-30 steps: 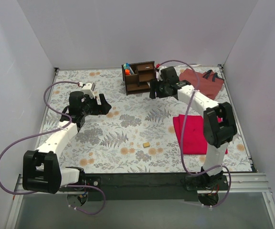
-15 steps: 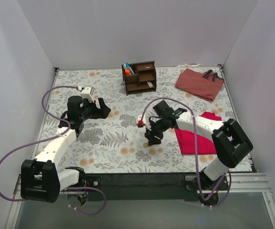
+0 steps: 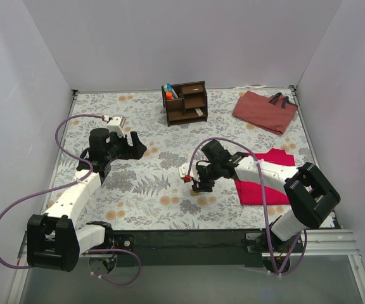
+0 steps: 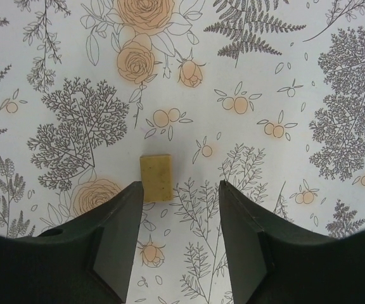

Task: Sort the stationery into containers
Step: Pick up the stationery from the center of the board.

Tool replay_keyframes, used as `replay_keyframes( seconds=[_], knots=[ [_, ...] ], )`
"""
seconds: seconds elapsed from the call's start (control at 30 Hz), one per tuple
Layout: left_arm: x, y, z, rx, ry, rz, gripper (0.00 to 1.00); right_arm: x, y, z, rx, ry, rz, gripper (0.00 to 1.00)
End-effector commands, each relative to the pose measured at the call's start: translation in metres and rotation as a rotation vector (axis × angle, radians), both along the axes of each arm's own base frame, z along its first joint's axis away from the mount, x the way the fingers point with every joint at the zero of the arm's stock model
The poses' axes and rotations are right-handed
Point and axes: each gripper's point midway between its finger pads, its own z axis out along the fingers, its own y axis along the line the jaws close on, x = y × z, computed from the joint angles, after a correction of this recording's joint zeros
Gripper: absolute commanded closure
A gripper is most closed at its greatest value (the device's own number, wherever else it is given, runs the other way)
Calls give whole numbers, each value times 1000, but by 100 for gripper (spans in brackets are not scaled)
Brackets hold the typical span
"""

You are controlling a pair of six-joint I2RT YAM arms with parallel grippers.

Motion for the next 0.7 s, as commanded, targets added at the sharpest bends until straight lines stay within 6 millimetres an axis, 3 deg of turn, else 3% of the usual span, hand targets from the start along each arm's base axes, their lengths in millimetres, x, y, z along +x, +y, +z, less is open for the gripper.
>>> replay_keyframes(
  seconds=[0.0, 0.67],
  knots=[
    [0, 3, 12, 8, -33, 1, 21, -2, 1, -6, 6, -78, 66, 41],
    [4, 1, 10, 2, -22, -4, 21, -10, -9, -25, -45, -72, 75, 43]
  ],
)
